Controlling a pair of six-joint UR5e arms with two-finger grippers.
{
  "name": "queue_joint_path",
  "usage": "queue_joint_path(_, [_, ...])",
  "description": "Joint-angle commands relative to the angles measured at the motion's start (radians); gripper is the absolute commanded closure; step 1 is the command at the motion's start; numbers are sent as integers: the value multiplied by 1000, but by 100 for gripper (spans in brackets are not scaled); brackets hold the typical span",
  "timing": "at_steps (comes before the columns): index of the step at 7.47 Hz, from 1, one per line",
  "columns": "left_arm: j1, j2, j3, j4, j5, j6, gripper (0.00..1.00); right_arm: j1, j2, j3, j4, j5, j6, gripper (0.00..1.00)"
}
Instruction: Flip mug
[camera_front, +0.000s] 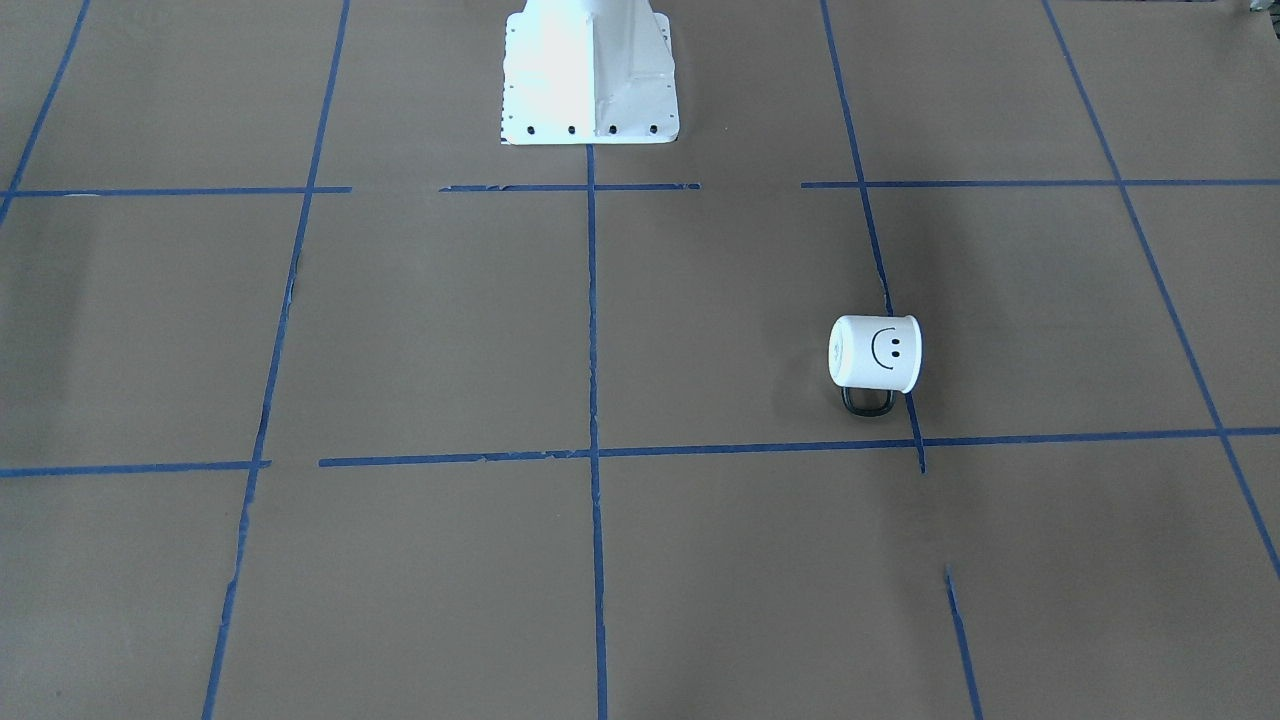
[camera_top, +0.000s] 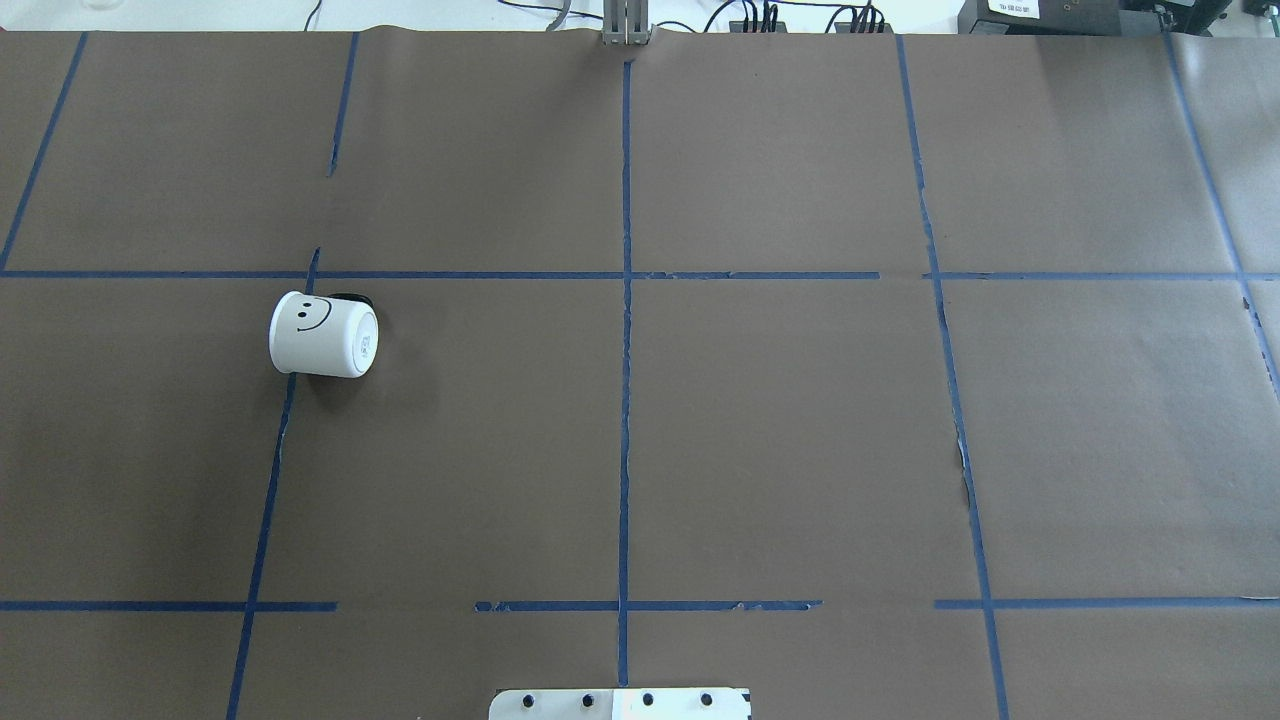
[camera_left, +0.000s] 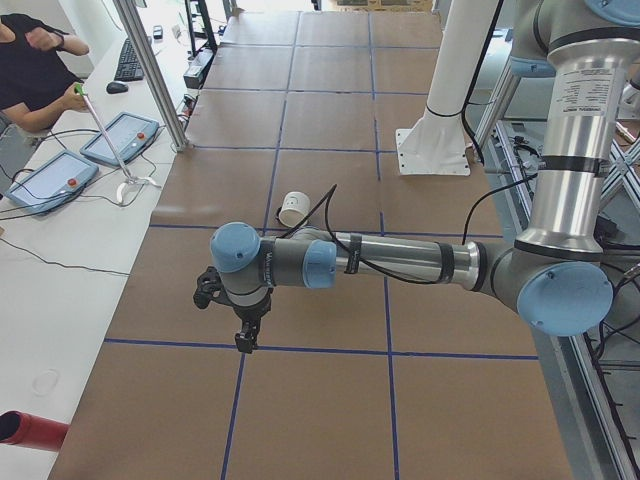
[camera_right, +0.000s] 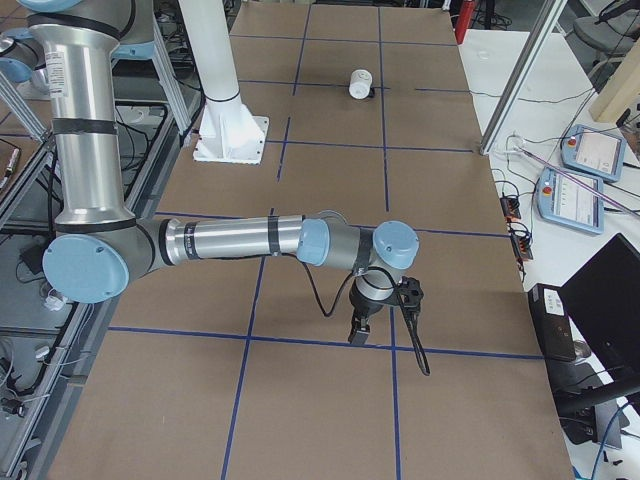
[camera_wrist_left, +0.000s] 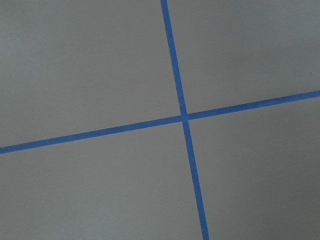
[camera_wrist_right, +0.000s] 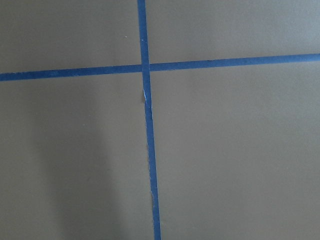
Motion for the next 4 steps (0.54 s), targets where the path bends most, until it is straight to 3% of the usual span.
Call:
queue_joint_path(1, [0,-5,-5,-1,1,3,0,0,1,0,0,0,0,0])
queue_joint_path(4, [2,-17,-8,-52,-2,5,0,0,-1,0,0,0,0,0])
